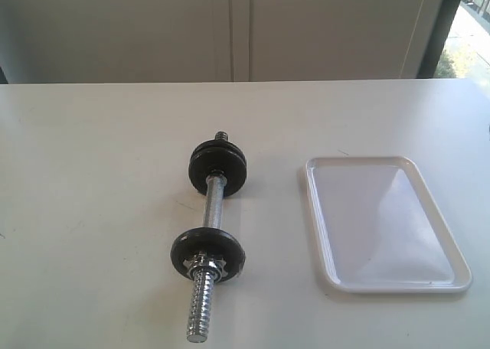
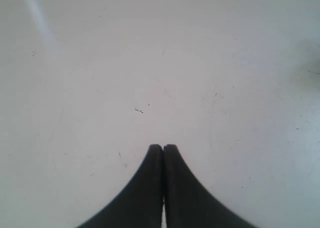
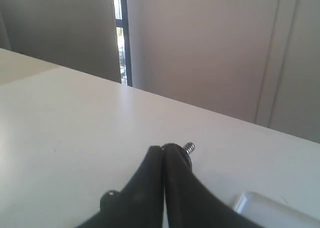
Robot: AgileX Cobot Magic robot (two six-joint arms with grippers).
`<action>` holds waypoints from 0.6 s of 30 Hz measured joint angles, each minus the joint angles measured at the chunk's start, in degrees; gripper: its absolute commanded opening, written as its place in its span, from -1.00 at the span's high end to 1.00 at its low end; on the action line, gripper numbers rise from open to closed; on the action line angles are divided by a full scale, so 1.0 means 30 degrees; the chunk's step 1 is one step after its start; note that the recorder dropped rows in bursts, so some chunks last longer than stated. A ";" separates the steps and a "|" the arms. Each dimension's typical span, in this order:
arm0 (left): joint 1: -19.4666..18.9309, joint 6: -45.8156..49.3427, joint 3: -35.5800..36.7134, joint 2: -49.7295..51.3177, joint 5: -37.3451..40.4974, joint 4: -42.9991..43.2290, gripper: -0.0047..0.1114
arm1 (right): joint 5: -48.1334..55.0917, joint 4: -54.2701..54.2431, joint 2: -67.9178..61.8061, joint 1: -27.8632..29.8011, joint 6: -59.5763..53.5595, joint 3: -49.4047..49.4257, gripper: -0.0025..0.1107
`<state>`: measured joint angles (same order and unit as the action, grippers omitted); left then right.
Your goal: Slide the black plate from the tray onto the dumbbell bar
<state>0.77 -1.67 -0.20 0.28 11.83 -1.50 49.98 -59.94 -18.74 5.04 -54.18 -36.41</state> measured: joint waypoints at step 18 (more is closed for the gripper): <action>0.0000 0.0000 0.0000 0.0000 0.0000 0.0000 0.92 | -0.2403 1.0378 0.4047 0.0000 -0.0725 0.6718 0.96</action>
<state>0.77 -1.67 -0.20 0.28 11.83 -1.50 42.77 -28.81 -6.60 5.04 -56.35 -16.26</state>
